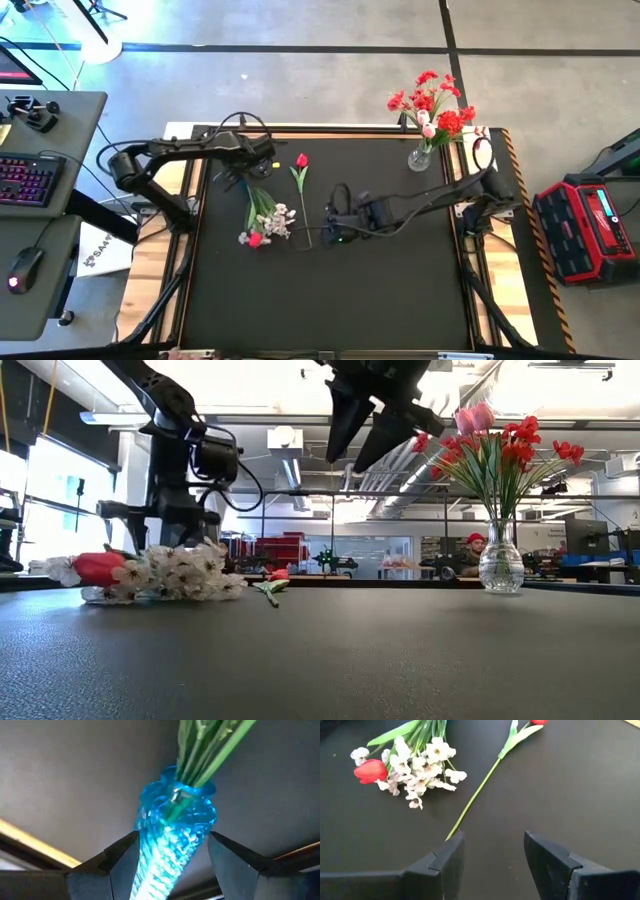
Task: Sort flowers into vase by color
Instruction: Adjust the blue vase
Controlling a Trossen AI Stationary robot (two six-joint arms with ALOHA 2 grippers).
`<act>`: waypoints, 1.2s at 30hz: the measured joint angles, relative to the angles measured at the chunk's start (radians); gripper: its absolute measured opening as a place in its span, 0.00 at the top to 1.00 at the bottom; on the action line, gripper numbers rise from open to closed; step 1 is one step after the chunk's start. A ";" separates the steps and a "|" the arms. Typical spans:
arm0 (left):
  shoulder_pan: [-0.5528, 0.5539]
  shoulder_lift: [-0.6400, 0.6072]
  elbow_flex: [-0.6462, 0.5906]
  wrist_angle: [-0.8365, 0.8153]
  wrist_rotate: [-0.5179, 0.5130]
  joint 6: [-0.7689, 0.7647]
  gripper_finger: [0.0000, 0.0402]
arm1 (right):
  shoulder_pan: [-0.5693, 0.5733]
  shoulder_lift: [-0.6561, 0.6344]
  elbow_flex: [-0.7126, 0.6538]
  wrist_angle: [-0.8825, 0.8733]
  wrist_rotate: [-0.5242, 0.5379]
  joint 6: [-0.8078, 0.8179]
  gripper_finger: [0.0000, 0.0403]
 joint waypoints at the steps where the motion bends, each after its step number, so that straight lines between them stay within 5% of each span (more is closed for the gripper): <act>1: 0.001 0.011 0.001 0.004 -0.004 0.012 0.45 | 0.001 0.006 0.000 0.000 0.000 0.007 0.53; 14: 0.002 0.098 0.009 0.002 0.029 -0.049 0.45 | 0.024 0.058 0.000 0.018 0.009 0.128 0.53; 36: -0.046 0.107 0.031 -0.018 0.074 -0.666 0.43 | -0.004 0.059 0.000 0.060 -0.030 0.119 0.53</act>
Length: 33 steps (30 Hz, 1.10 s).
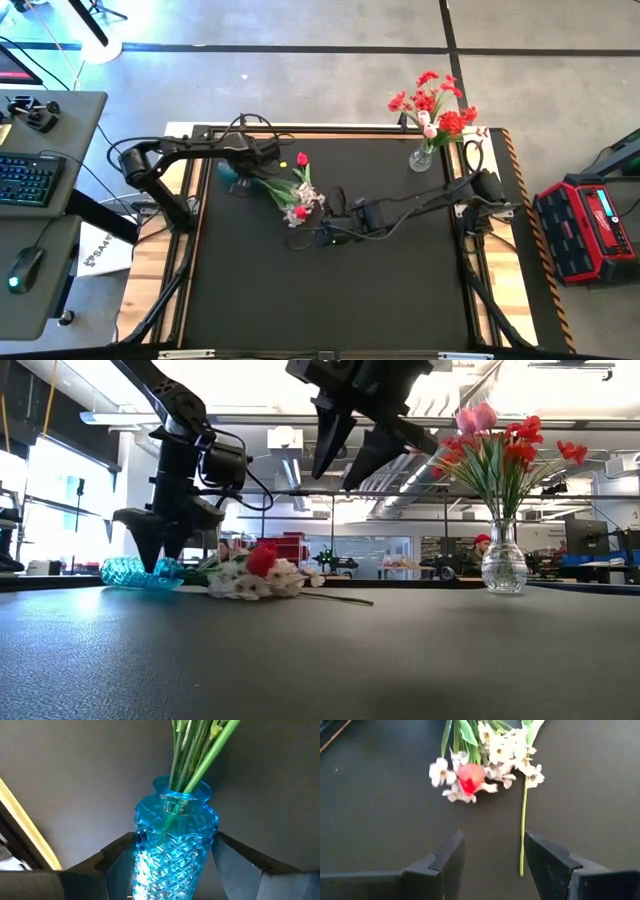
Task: Sort flowers into vase by color
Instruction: Adjust the blue vase
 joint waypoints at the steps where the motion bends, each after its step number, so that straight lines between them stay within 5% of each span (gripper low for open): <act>1: 0.000 0.000 0.011 -0.011 0.007 -0.034 0.43 | -0.005 0.000 0.000 0.002 0.000 0.000 0.53; 9: 0.014 0.006 0.103 -0.053 0.214 -0.123 0.43 | -0.020 0.000 0.000 0.024 0.035 -0.030 0.53; 15: 0.014 -0.002 0.059 -0.011 0.329 -0.111 0.41 | -0.020 -0.001 0.000 0.023 0.031 -0.028 0.53; 25: 0.010 -0.003 -0.008 0.070 0.361 -0.175 0.38 | -0.030 -0.002 0.000 0.023 -0.041 -0.027 0.53; 33: 0.011 -0.003 -0.009 0.074 0.372 -0.211 0.45 | -0.031 -0.002 0.000 0.022 -0.035 0.008 0.53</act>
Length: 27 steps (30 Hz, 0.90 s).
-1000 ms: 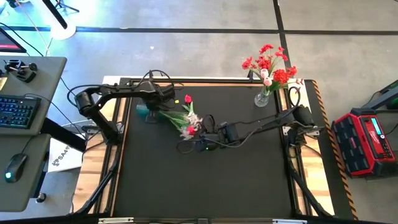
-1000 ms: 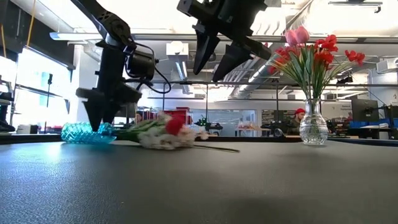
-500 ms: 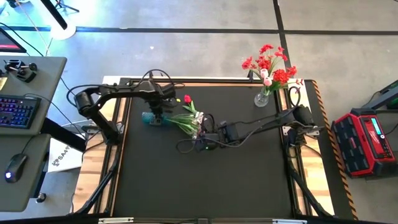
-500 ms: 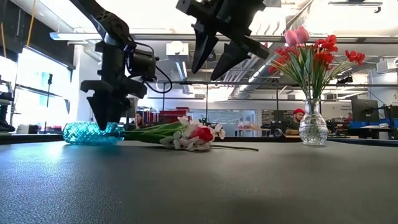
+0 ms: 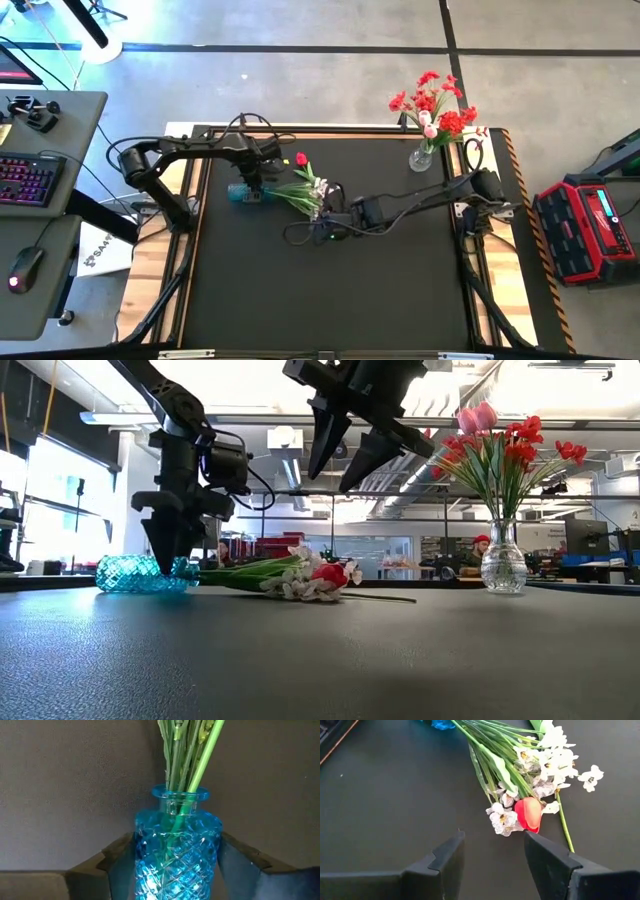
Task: Sort flowers into vase by color
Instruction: Adjust the blue vase
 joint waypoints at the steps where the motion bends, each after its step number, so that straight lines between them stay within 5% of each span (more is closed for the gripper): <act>1: 0.000 0.000 0.000 0.000 0.002 -0.003 0.46 | 0.000 0.000 0.000 0.000 0.001 0.003 0.53; 27: -0.027 -0.054 0.104 -0.092 0.220 -0.086 0.48 | 0.118 -0.118 0.000 -0.122 0.443 0.439 0.53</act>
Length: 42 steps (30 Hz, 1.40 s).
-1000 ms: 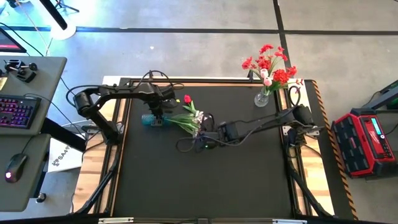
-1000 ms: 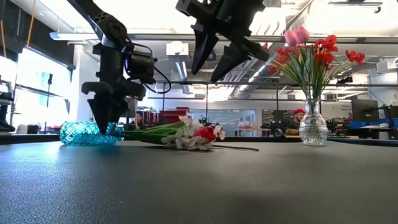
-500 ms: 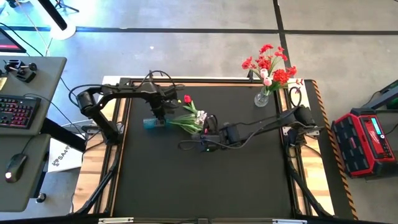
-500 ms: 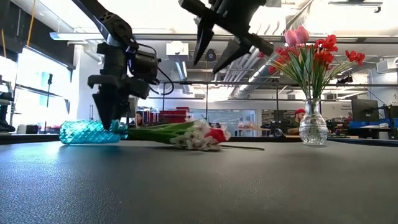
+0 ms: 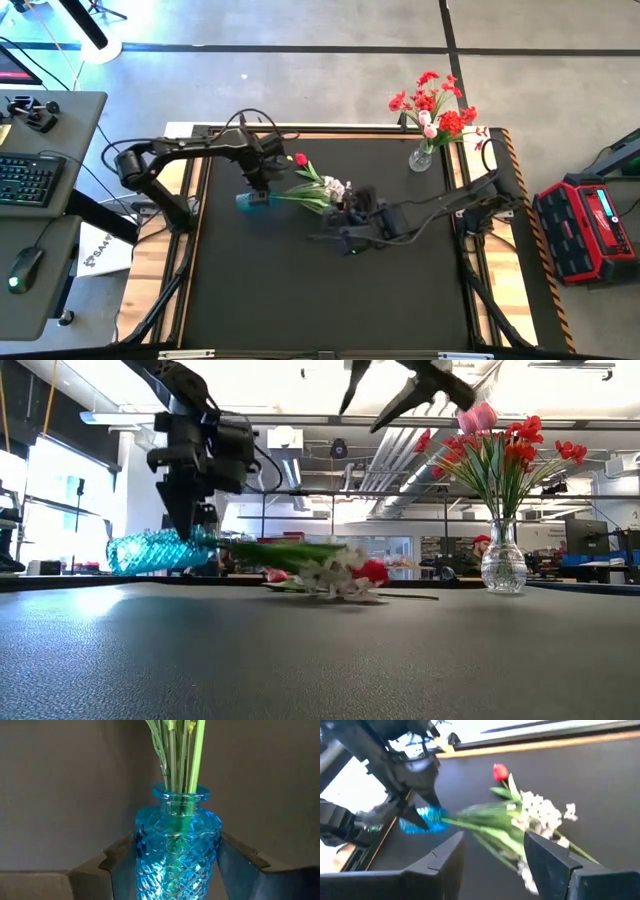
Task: Sort flowers into vase by color
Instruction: Adjust the blue vase
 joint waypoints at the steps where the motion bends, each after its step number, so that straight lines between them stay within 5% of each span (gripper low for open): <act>1: -0.001 -0.013 0.001 0.001 0.001 0.000 0.48 | 0.010 -0.003 0.000 -0.019 0.000 0.025 0.53; 21: 0.001 -0.193 -0.001 0.307 0.258 -0.089 0.48 | 0.056 -0.140 0.000 -0.040 0.067 0.049 0.53; 32: -0.001 -0.214 -0.242 0.974 0.376 -0.343 0.48 | 0.099 -0.230 0.000 0.162 0.122 -0.216 0.53; 37: -0.019 -0.214 -0.360 1.322 0.391 -0.423 0.48 | 0.095 -0.239 0.000 0.248 0.016 -0.462 0.53; 42: -0.055 -0.214 -0.435 1.592 0.411 -0.443 0.48 | 0.068 -0.200 0.000 0.229 -0.031 -0.535 0.53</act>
